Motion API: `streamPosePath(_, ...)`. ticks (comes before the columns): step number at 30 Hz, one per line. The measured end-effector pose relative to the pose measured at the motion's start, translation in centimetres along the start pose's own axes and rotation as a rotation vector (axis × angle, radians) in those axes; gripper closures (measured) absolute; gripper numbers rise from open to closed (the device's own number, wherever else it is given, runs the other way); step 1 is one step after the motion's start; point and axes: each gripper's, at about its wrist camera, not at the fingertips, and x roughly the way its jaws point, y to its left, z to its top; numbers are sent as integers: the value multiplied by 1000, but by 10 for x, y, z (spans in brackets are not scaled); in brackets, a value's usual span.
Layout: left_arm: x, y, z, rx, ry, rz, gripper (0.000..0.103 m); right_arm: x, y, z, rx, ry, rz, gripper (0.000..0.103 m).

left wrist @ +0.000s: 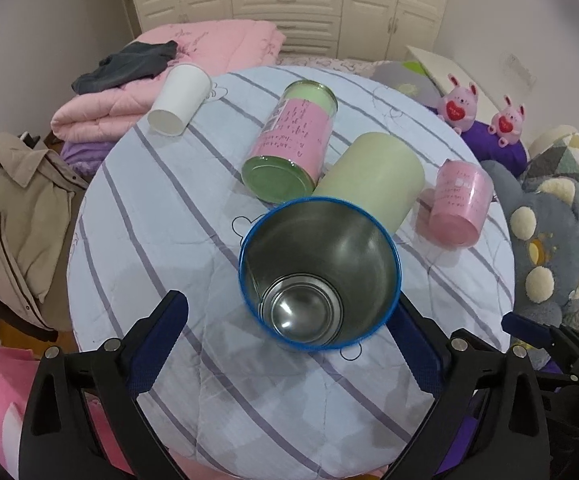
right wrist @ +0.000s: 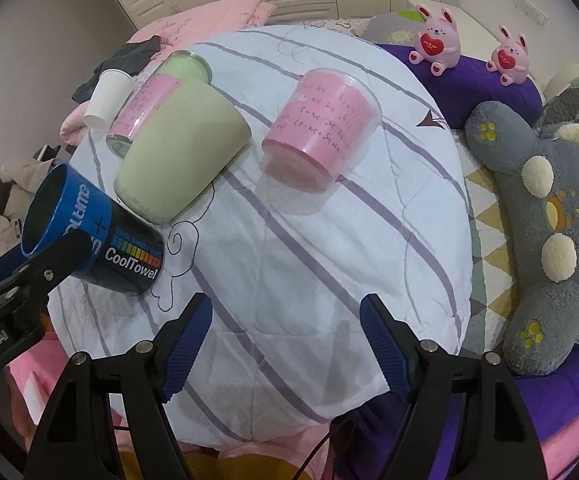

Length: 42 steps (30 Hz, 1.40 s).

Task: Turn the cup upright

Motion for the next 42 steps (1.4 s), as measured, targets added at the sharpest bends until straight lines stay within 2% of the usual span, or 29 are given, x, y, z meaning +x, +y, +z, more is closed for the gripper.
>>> streamPosePath(11, -10, -5, -3, 27, -26, -22, 4, -3, -3, -4, 10, 1, -3, 25)
streamPosePath(18, -25, -10, -12, 64, -62, -26, 4, -14, -5, -12, 13, -29, -15, 25)
streamPosePath(22, -38, -8, -23, 89, -110, -44, 3, -25, -2, -20, 8, -65, -19, 25)
streamPosePath(27, -53, -2, -42, 116, -168, -12, 3, -37, 7, -34, -10, -113, -39, 25)
streamPosePath(37, -74, 20, -70, 114, -258, -41, 3, -52, 35, -65, -80, -206, -69, 25)
streamPosePath(42, -79, 30, -80, 117, -335, -61, 3, -57, 44, -77, -86, -269, -58, 25)
